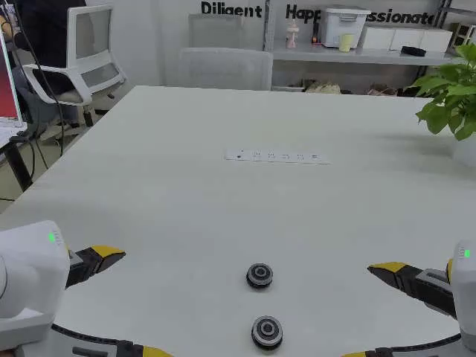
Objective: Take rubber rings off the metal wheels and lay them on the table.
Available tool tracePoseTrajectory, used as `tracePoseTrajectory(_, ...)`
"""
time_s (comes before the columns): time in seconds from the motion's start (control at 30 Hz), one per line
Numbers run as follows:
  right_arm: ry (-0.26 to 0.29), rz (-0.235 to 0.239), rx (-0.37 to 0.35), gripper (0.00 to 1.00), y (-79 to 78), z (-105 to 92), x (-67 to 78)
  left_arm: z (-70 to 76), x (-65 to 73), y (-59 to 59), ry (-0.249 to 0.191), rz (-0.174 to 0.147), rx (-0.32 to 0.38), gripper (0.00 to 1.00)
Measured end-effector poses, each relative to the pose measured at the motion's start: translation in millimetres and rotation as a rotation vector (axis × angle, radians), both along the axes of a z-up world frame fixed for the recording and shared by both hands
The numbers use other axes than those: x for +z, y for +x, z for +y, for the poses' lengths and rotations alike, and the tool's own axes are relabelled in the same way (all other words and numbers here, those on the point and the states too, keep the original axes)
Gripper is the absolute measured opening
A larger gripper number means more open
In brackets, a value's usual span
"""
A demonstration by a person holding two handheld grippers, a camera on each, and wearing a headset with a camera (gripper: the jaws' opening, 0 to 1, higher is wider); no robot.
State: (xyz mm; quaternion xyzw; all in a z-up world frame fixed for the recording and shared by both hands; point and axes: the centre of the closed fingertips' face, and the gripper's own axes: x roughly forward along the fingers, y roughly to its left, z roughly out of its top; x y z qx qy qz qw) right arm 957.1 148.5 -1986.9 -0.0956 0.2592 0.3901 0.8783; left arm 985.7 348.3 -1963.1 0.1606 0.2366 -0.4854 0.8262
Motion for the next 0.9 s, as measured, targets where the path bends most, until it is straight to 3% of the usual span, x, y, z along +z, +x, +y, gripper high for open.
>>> tracePoseTrajectory(0.9,-0.001,0.007,0.008,0.98,-10.2,0.5,-0.3,4.4,1.7,-11.4,0.011,-0.002,0.009,0.98)
